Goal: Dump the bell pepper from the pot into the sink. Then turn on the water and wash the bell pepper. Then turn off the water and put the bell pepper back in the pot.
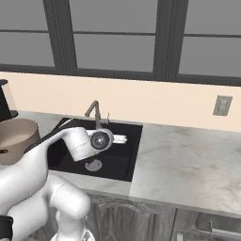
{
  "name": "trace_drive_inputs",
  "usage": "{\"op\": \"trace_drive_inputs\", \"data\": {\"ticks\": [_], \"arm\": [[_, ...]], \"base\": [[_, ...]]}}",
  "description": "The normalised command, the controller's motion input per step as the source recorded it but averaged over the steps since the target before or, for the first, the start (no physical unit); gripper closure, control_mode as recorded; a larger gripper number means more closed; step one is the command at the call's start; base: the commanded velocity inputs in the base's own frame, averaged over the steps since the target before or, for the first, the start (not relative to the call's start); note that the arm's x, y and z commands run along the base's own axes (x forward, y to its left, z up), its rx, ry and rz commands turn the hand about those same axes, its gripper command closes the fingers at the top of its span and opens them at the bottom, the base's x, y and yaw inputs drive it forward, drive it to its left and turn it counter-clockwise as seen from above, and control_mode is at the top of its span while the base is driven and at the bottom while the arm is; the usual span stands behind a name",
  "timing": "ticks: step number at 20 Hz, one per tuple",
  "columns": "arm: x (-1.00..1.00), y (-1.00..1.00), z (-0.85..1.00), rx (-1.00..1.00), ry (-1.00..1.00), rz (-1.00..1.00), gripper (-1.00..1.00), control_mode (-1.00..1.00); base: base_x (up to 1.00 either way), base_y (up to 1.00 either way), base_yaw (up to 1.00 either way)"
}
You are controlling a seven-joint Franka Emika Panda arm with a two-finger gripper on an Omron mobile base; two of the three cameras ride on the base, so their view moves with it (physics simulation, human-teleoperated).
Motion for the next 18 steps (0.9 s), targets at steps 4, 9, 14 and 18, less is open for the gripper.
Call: {"op": "trace_drive_inputs", "data": {"ticks": [4,9,14,18], "arm": [[0.0,0.05,1.0,0.0,0.21,-0.13,-1.0,-1.0],[-0.02,0.02,1.0,-0.03,0.14,-0.03,-1.0,-1.0],[-0.25,0.04,0.77,-0.21,-0.1,0.23,-1.0,-1.0],[-0.49,0.03,0.46,-0.3,-0.31,0.55,-1.0,-1.0]], "base": [[0.0,0.0,0.0],[0.0,0.0,0.0],[0.0,0.0,0.0],[0.0,0.0,0.0]]}}
